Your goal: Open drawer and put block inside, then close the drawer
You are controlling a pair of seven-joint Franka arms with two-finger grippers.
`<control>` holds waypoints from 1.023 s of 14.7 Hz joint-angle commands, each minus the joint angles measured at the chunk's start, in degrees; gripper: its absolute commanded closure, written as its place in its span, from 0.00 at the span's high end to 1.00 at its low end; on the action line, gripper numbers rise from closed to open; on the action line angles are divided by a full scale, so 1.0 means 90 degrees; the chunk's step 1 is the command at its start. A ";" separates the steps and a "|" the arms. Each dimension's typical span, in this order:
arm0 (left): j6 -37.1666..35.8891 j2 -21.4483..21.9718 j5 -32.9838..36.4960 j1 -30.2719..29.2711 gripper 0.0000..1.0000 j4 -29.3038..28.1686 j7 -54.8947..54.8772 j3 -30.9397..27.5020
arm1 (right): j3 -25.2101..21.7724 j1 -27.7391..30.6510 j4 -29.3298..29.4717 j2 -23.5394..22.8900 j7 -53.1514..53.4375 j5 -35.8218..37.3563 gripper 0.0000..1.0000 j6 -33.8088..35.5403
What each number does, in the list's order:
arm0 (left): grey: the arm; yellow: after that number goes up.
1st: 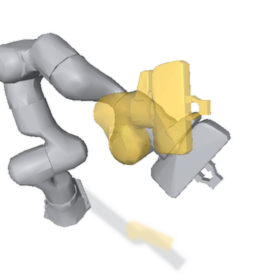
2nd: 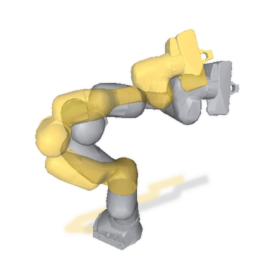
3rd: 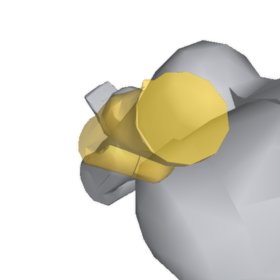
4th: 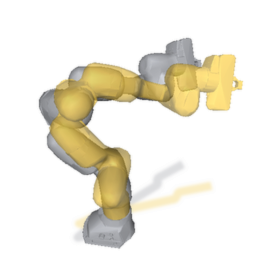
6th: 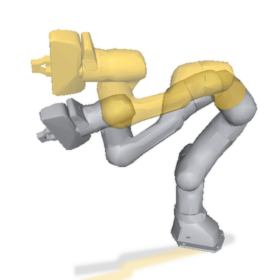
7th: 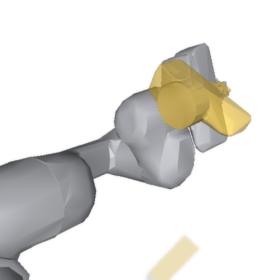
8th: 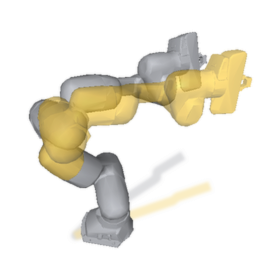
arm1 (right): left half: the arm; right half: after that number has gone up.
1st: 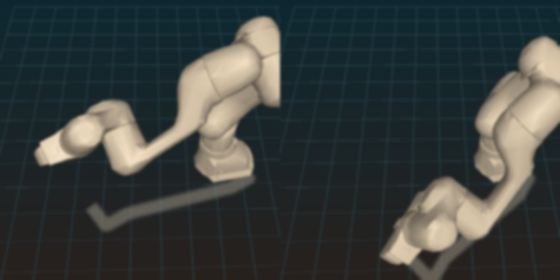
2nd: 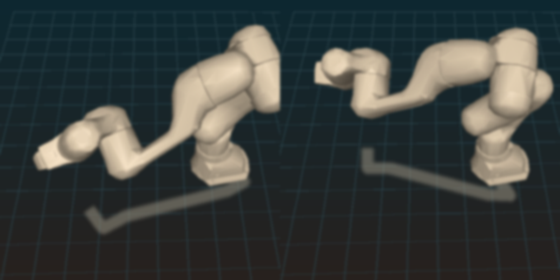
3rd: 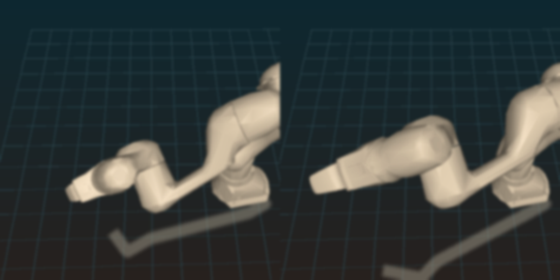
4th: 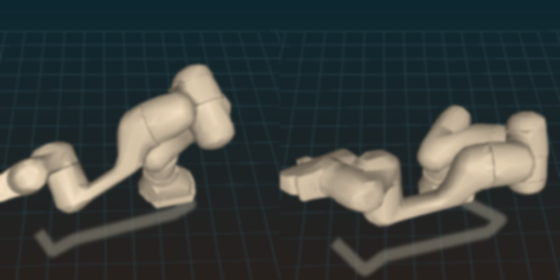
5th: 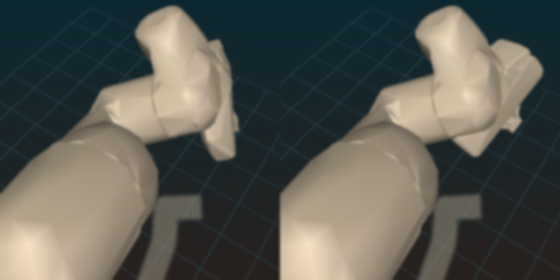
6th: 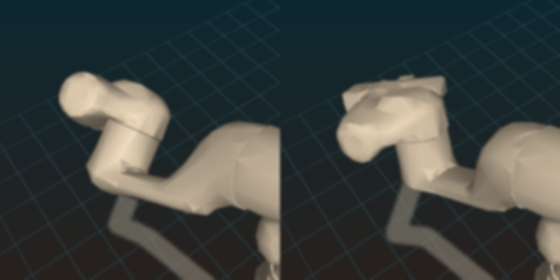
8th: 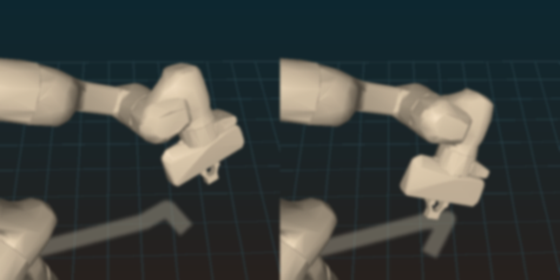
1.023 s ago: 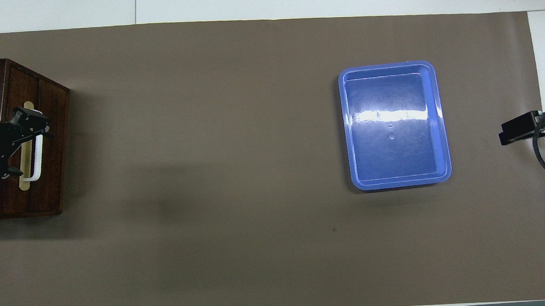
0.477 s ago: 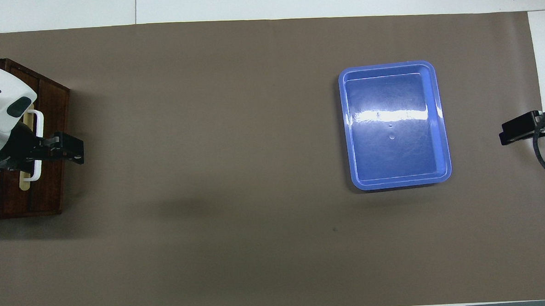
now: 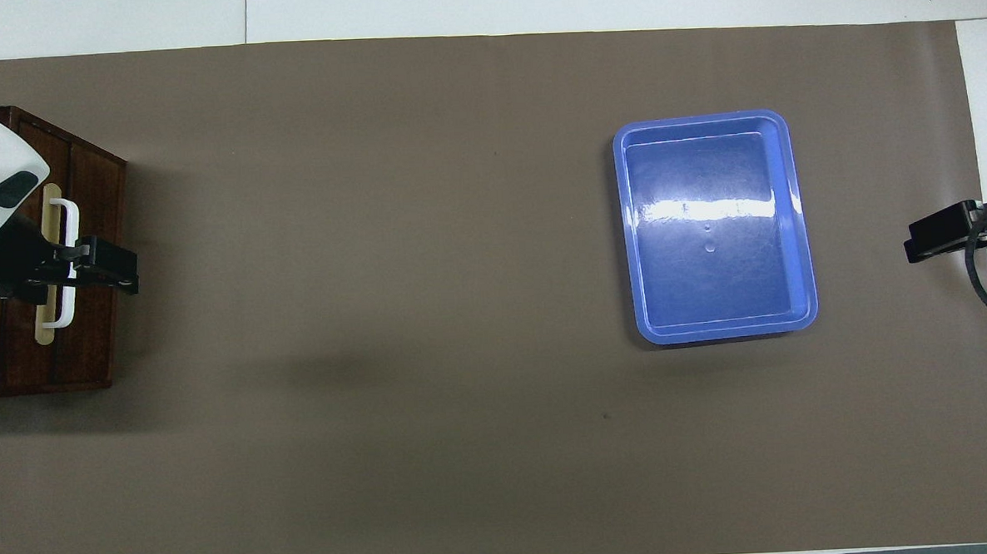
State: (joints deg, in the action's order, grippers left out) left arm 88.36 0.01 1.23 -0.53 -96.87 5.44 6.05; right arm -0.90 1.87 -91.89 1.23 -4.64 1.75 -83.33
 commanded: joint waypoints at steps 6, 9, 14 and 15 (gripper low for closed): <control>-0.0237 -0.0070 0.0009 0.0010 1.00 0.0207 -0.0116 -0.0028 | 0.0032 0.0046 -0.0054 0.0068 0.0037 0.0031 1.00 -0.0058; -0.0218 -0.0060 0.0019 0.0000 1.00 0.0265 -0.0232 -0.0067 | 0.0032 0.0046 -0.0054 0.0068 0.0037 0.0031 1.00 -0.0067; -0.0101 -0.0021 0.0019 -0.0010 1.00 0.0265 -0.0613 -0.0125 | 0.0032 0.0046 -0.0054 0.0068 0.0037 0.0031 1.00 -0.0067; -0.0081 -0.0021 0.0019 -0.0010 1.00 0.0275 -0.0614 -0.0155 | 0.0032 0.0046 -0.0054 0.0068 0.0037 0.0031 1.00 -0.0067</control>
State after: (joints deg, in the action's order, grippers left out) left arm 87.84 0.00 1.24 -0.54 -95.45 1.57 5.41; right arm -0.90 1.87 -91.89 1.23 -4.64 1.75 -83.33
